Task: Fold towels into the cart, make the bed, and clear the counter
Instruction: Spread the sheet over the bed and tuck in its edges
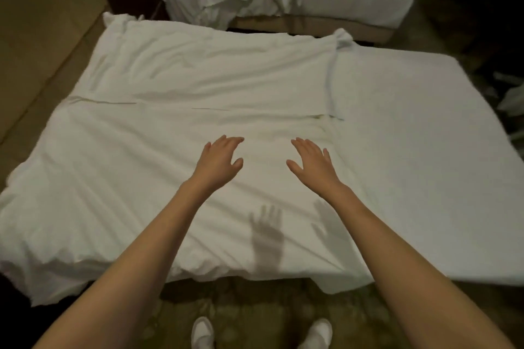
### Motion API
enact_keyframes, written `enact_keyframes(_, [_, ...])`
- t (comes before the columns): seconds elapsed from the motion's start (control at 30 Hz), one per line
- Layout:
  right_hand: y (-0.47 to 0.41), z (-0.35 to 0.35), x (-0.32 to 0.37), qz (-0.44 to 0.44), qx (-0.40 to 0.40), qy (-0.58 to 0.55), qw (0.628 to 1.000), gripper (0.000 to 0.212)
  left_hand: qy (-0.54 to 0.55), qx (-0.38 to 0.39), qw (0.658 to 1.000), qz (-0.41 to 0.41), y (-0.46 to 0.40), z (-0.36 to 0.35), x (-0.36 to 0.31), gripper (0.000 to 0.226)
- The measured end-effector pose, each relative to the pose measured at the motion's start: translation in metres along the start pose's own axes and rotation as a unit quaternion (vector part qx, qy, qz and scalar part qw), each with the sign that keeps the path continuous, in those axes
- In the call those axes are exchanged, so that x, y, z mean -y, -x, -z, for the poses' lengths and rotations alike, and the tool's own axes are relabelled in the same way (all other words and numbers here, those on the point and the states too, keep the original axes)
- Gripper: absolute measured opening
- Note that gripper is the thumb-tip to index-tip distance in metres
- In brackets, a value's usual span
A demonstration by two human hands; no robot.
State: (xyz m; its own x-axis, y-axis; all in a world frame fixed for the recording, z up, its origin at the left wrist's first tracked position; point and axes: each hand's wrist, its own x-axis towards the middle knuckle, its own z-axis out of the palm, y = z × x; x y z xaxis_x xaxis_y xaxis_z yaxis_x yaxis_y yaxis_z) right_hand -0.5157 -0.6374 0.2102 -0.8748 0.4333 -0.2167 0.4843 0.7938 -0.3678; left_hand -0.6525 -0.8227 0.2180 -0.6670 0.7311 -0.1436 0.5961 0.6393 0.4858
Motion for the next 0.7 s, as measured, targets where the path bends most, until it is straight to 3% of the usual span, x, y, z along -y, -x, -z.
enact_keyframes(0.3, [0.094, 0.084, -0.252, -0.058, -0.002, 0.006, 0.998, 0.057, 0.02, 0.043, 0.998, -0.035, -0.047, -0.144, -0.275, 0.055])
enact_keyframes(0.7, [0.113, 0.187, -0.51, -0.092, -0.018, 0.039, 0.995, 0.06, -0.018, 0.062, 0.996, -0.056, -0.153, -0.274, -0.513, 0.06])
